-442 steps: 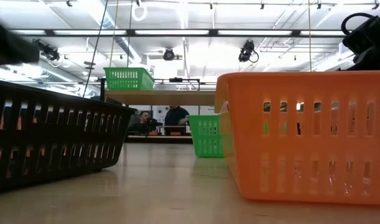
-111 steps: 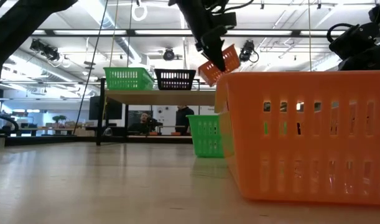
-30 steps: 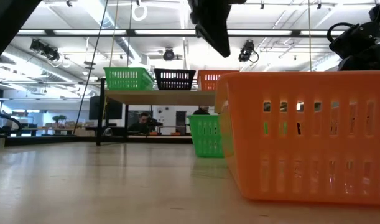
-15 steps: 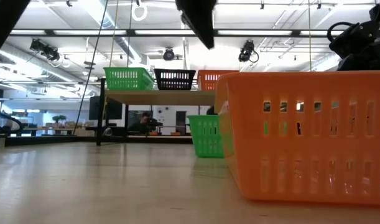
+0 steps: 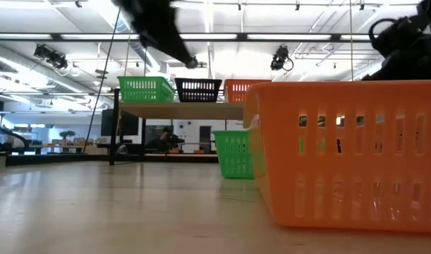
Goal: Stack baskets on shelf by color
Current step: Stack the top black bin on top of the black bin on the shelf
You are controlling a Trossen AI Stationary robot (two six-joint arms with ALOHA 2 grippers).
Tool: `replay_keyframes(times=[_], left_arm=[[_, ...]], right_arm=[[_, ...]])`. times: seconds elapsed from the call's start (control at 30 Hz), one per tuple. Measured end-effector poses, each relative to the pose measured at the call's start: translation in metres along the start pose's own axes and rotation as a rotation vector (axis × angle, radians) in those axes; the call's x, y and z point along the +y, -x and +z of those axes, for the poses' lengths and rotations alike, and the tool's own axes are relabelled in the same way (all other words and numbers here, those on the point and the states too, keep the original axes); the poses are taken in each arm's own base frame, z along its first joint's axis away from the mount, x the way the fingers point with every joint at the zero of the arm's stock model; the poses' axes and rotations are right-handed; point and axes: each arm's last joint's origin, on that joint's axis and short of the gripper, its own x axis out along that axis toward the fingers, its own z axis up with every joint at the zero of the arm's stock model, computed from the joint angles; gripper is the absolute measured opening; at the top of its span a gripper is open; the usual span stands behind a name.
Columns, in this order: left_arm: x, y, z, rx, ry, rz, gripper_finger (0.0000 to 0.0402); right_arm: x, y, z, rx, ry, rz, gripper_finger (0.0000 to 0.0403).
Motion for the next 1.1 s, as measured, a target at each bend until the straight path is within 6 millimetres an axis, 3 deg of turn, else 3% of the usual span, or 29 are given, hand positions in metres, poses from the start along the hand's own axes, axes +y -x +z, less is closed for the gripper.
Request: replay_keyframes(times=[0.27, 0.43, 0.57, 0.83, 1.1], left_arm=[[0.029, 0.059, -0.049, -0.236, 0.116, -0.01, 0.0019], [0.042, 0.082, -0.069, -0.346, 0.157, -0.01, 0.0021], [0.044, 0.087, -0.084, -0.406, 0.16, -0.046, 0.0027], [0.036, 0.079, -0.112, -0.463, 0.126, -0.118, 0.0028], [0.027, 0.074, -0.131, -0.481, 0.099, -0.174, 0.003]], right_arm=[[0.001, -0.01, 0.043, 0.064, 0.082, -0.026, 0.0256], [0.004, -0.026, 0.071, 0.148, 0.136, -0.022, 0.0256], [0.012, -0.042, 0.092, 0.257, 0.187, 0.008, 0.0256], [0.033, -0.081, 0.119, 0.496, 0.305, 0.089, 0.0256], [0.056, -0.102, 0.11, 0.737, 0.476, 0.253, 0.0256]])
